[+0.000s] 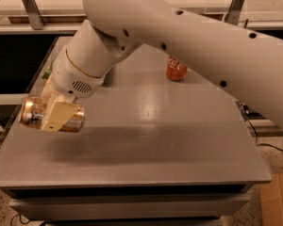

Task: Place orange can upright

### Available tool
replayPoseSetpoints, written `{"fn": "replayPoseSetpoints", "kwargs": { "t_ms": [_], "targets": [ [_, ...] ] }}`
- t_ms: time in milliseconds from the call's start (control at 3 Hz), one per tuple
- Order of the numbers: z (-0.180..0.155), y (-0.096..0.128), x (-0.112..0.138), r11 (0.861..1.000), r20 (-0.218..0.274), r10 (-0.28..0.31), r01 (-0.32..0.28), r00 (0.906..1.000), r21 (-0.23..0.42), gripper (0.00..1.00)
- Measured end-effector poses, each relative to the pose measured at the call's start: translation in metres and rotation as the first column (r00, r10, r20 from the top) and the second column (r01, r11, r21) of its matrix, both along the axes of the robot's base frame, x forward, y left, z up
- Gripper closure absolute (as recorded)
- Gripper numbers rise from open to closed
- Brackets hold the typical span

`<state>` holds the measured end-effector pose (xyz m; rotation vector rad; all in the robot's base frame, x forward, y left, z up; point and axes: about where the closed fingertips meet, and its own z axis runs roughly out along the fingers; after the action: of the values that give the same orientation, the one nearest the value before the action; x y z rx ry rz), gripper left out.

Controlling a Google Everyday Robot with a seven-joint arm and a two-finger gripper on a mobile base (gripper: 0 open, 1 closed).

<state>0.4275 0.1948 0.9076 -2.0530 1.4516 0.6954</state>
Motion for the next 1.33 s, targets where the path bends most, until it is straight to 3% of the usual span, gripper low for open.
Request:
{"fn": "replayPoseSetpoints", "kwargs": {
  "t_ms": [333, 667, 1000, 1333],
  "targets": [
    [0.000, 0.000, 0.000, 1.000, 0.000, 0.000, 0.000, 1.0000, 0.000, 1.00],
    [-0.002, 0.009, 0.000, 0.997, -0.002, -0.007, 0.008, 1.0000, 0.078, 1.00],
    [-0.002, 0.022, 0.003, 0.982, -0.004, -0.024, 0.025, 0.9997, 0.189, 1.00],
    [-0.002, 0.028, 0.005, 0.956, -0.013, -0.057, 0.058, 0.9983, 0.288, 1.00]
  ]
}}
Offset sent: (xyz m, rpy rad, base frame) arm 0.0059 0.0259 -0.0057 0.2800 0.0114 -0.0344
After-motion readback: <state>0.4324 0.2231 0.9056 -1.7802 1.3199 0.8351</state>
